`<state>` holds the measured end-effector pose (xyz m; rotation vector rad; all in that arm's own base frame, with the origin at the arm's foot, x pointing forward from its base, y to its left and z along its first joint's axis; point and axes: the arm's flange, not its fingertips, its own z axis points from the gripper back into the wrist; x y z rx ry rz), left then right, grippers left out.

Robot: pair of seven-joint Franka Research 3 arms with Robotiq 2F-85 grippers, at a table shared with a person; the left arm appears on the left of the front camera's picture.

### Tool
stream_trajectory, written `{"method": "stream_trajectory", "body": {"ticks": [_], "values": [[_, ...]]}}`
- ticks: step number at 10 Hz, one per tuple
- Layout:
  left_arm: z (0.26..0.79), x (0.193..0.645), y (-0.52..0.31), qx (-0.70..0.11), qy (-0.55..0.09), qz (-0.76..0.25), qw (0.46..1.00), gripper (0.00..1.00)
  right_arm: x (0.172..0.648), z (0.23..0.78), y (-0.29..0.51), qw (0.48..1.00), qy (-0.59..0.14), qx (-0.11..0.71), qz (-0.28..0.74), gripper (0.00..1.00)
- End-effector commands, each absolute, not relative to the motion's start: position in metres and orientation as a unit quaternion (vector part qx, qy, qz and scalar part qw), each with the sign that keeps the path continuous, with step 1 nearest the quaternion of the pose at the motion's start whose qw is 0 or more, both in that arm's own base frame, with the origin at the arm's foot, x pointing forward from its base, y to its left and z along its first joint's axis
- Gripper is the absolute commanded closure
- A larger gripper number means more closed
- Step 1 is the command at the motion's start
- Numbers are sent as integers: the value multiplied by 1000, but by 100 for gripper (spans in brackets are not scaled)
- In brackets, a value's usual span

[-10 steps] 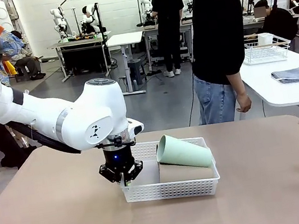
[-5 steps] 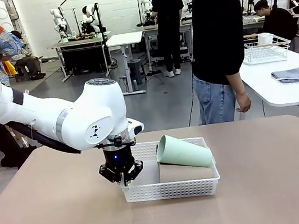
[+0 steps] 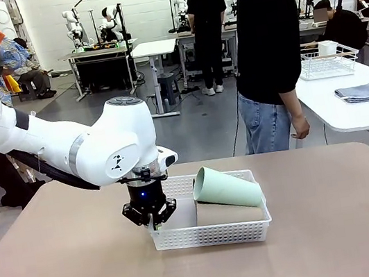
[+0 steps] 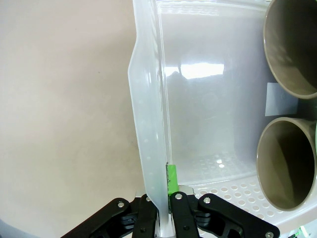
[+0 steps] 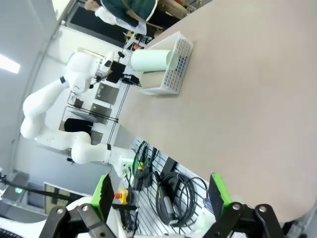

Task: Clean and organize the cups into the basket.
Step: Move the Organizing basket back to the left side of the table.

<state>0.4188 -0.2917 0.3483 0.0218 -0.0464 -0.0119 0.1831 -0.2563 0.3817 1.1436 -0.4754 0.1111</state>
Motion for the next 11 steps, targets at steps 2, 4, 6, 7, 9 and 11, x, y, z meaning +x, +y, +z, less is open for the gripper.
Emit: {"method": "stream_trajectory", "body": {"ticks": [2, 4, 6, 7, 9, 11], "values": [[347, 417, -292, 13, -22, -6, 1000, 100, 207, 378, -251, 817, -198, 537, 67, 0], [347, 417, -292, 13, -22, -6, 1000, 100, 207, 378, -251, 817, -198, 537, 67, 0], [347, 417, -292, 13, -22, -6, 1000, 100, 207, 378, -251, 817, -198, 537, 67, 0], [347, 417, -292, 13, -22, -6, 1000, 100, 207, 378, -251, 817, -198, 537, 67, 0], [347, 417, -292, 13, -22, -6, 1000, 100, 207, 378, -251, 817, -198, 537, 67, 0], [349, 431, -275, 8, -26, 11, 1000, 96, 207, 378, -251, 817, -198, 537, 67, 0]]}}
